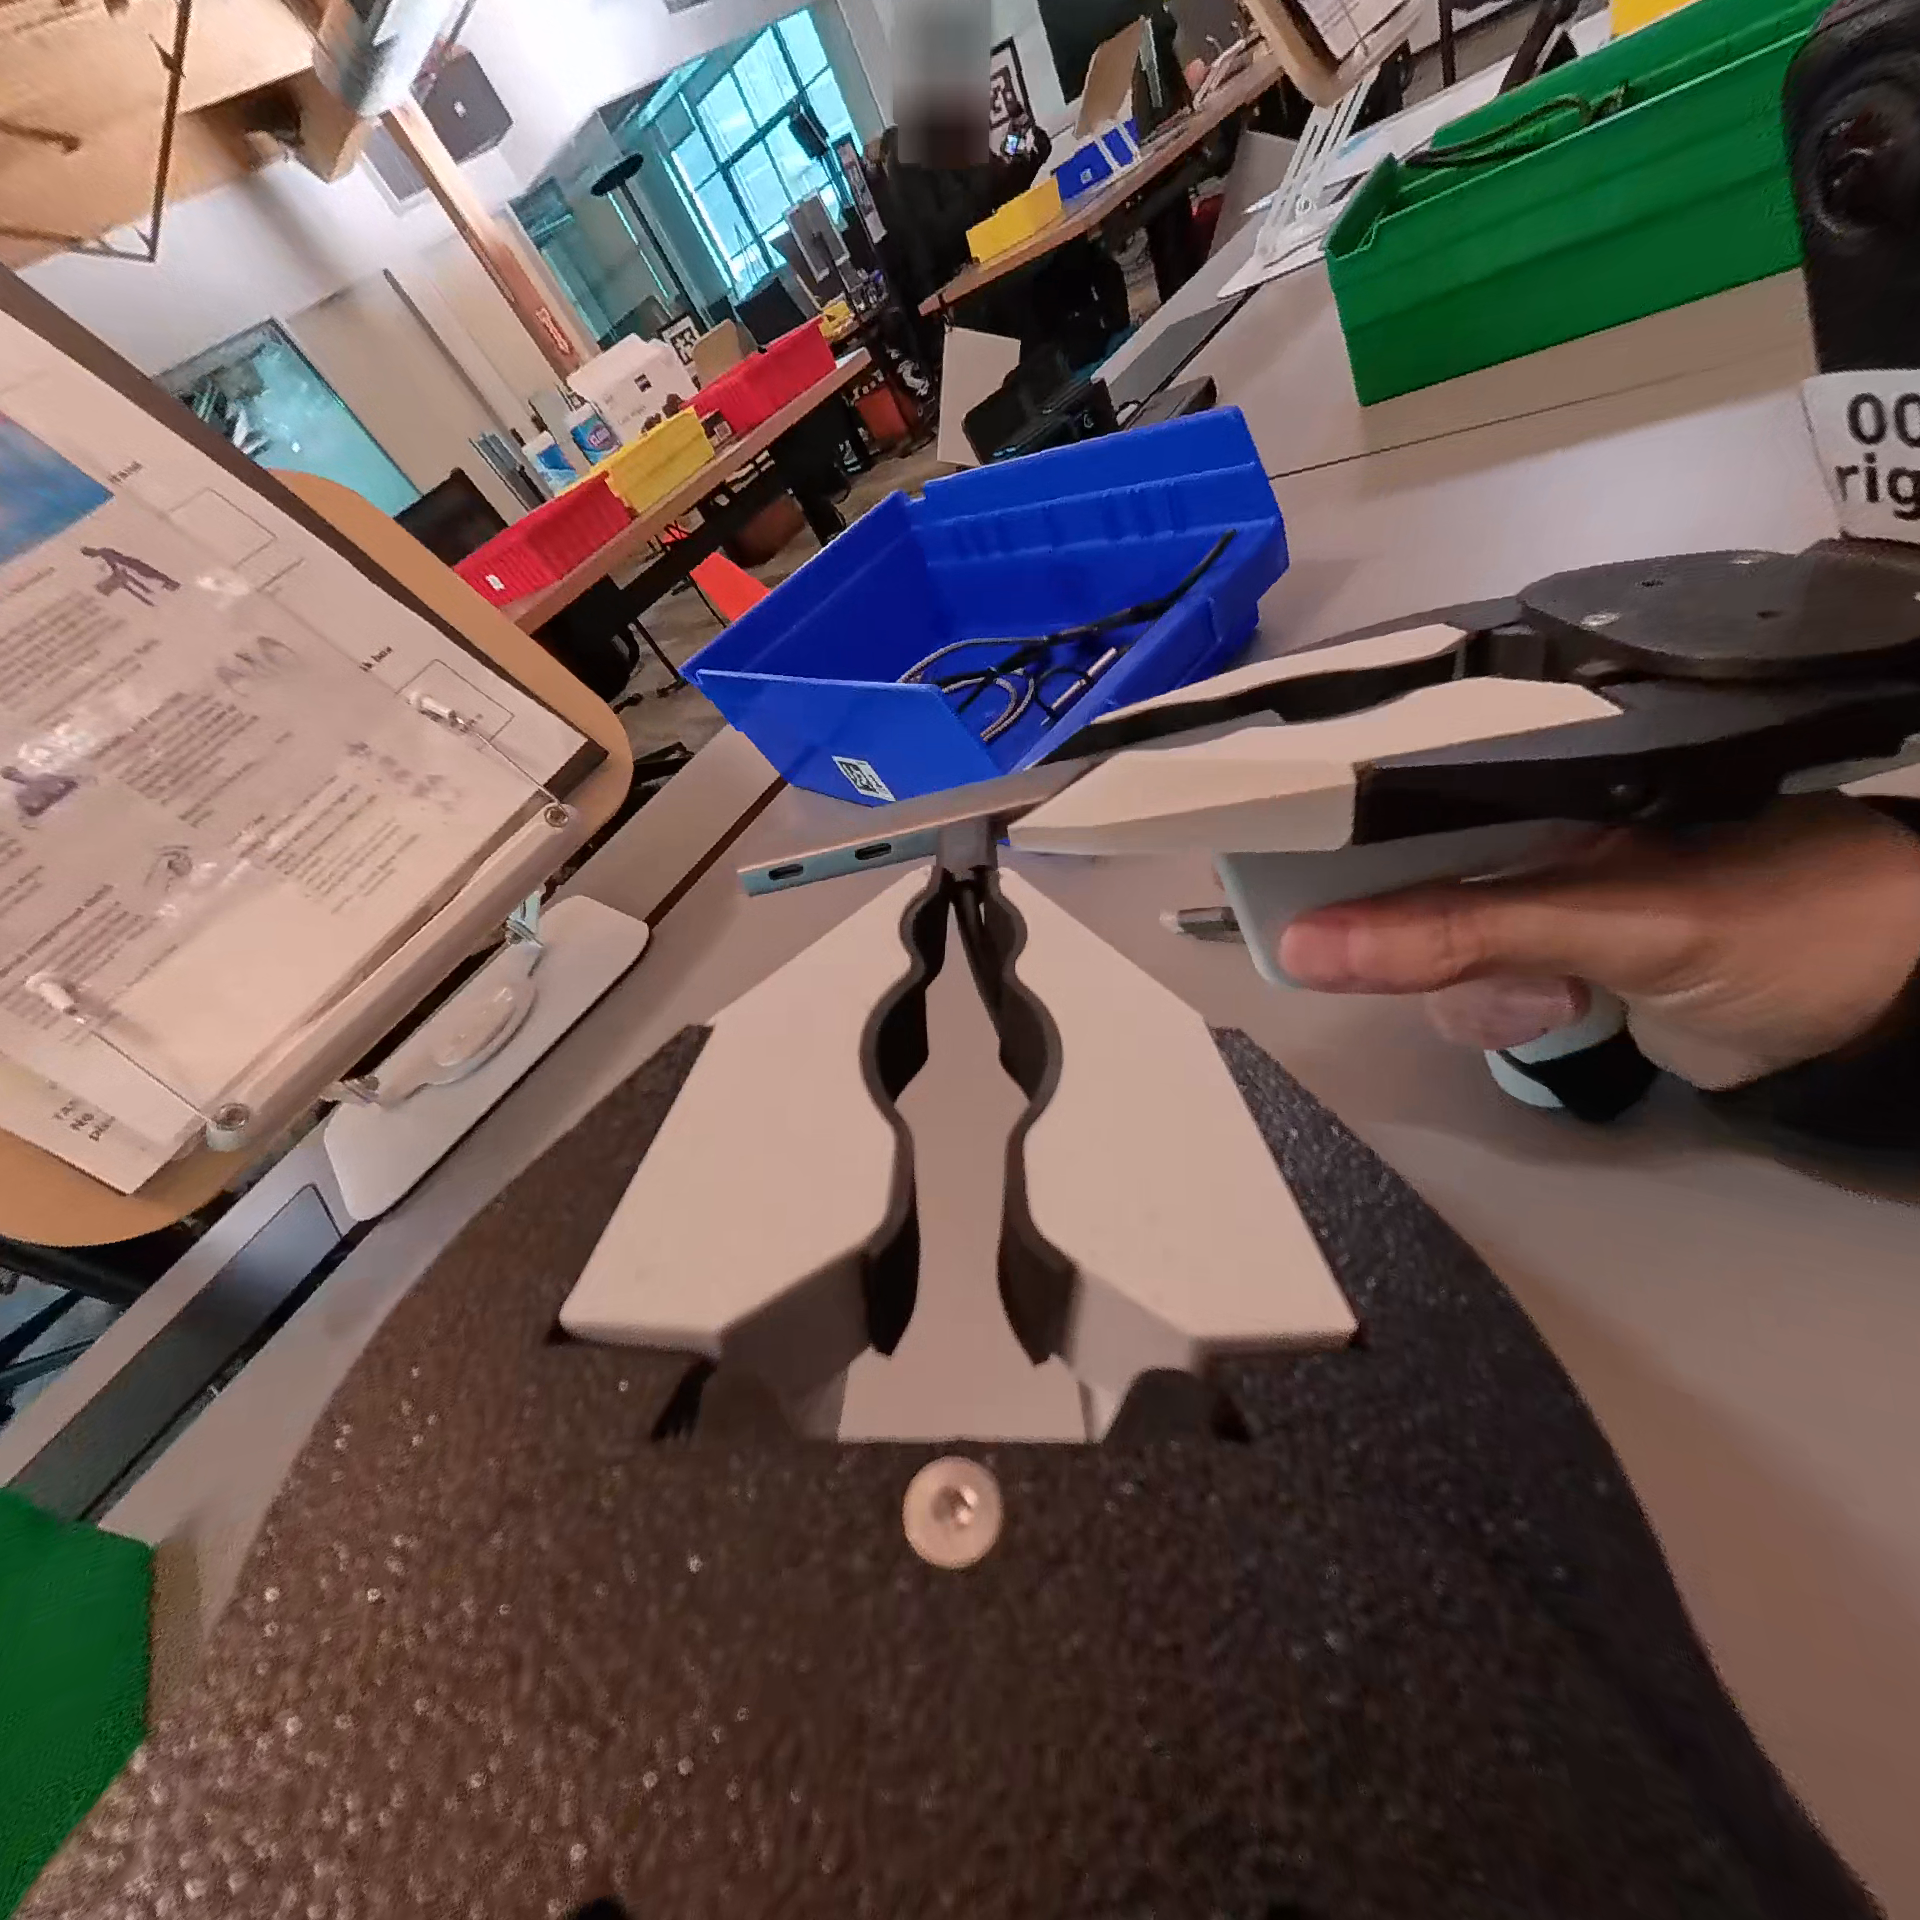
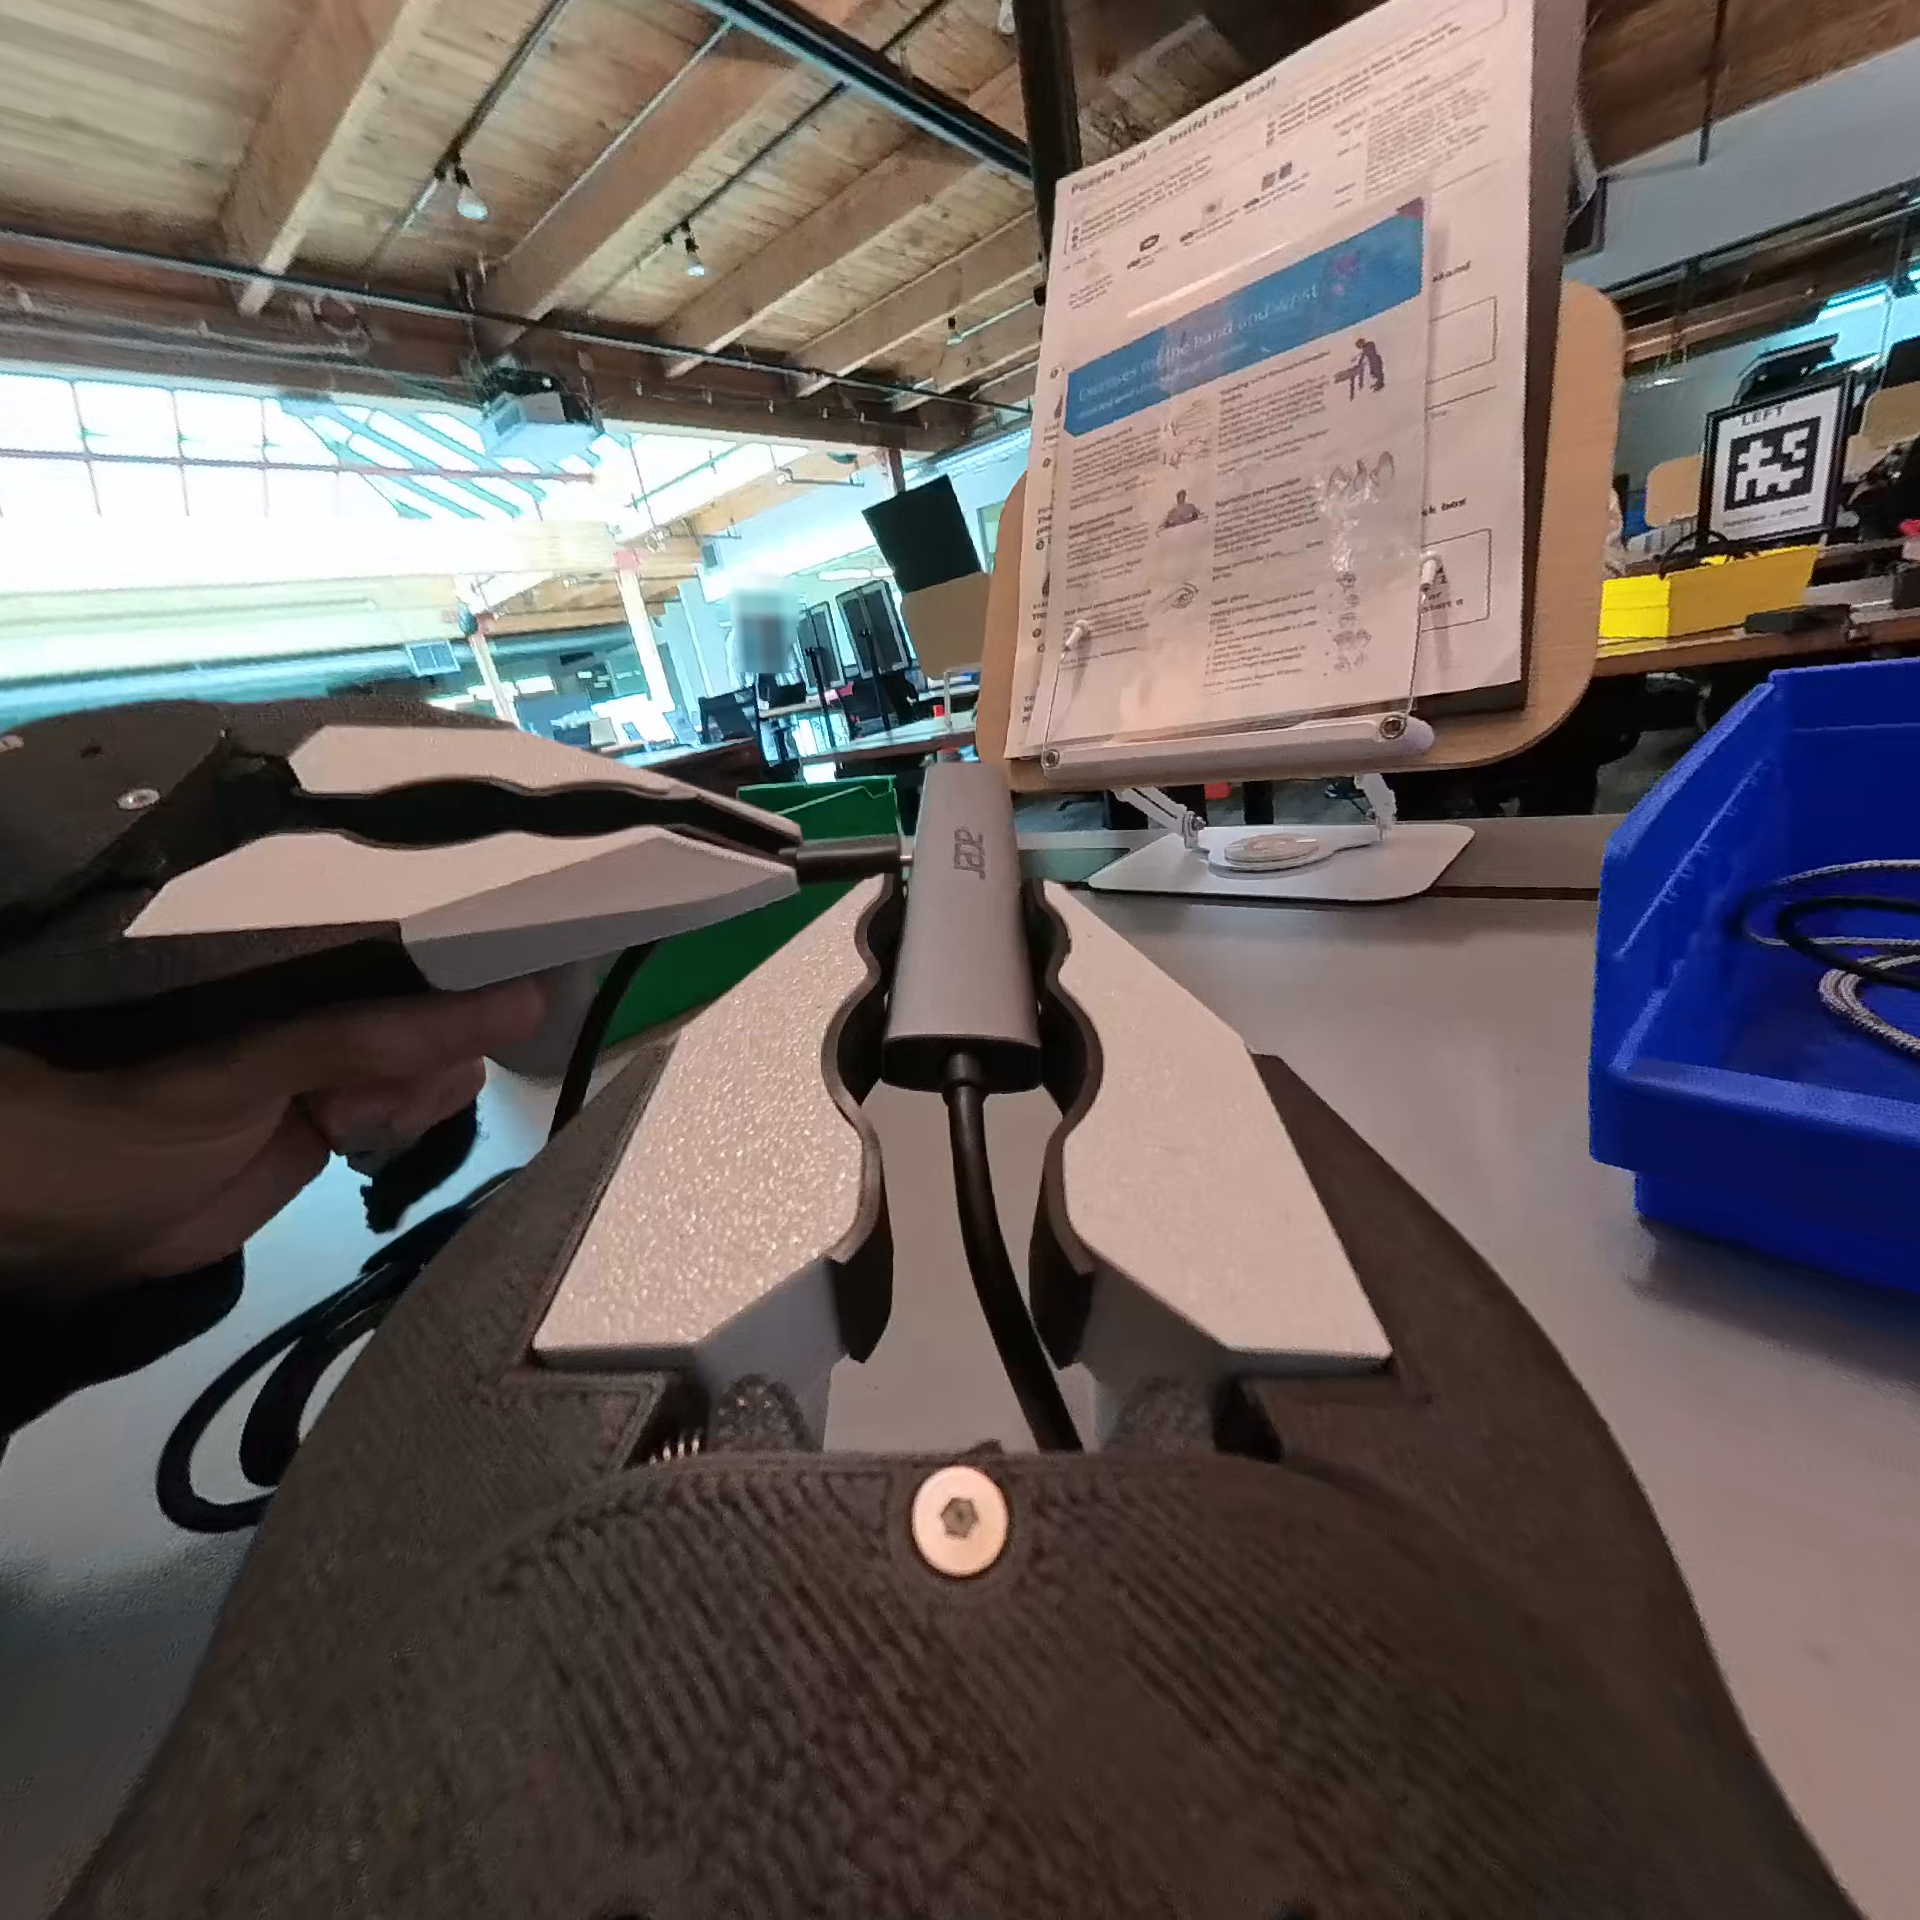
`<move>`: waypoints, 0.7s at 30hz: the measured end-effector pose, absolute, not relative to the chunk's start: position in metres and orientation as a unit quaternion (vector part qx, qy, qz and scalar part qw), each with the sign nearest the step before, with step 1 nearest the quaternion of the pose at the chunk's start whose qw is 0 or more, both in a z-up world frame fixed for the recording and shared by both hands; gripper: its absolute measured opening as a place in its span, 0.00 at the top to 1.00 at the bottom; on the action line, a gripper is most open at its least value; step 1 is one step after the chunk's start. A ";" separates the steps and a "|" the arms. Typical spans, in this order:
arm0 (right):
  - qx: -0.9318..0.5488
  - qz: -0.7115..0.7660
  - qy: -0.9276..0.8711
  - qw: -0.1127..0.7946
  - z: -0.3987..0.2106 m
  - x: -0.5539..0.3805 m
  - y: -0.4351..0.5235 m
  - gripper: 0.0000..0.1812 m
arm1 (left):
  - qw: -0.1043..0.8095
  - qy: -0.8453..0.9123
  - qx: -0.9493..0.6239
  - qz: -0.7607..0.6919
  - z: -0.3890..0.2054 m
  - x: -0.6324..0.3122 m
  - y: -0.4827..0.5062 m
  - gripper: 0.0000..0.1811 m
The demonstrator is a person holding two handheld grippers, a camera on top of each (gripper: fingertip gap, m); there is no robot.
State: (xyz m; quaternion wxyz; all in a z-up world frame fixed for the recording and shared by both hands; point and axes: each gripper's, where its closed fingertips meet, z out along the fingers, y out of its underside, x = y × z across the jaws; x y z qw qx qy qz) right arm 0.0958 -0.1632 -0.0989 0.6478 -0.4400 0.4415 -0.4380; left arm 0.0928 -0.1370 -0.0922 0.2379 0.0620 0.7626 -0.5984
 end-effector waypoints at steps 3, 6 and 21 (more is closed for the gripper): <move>-0.445 -0.441 0.440 0.644 -0.099 0.096 -0.162 0.87 | 0.229 0.763 0.055 -0.602 -0.092 0.093 -0.137 0.98; -0.455 -0.455 0.440 0.627 -0.101 0.096 -0.163 0.87 | 0.227 0.781 0.057 -0.580 -0.099 0.095 -0.137 0.98; -0.461 -0.515 0.411 0.595 -0.093 0.093 -0.164 0.88 | 0.179 0.762 0.061 -0.619 -0.098 0.095 -0.137 0.98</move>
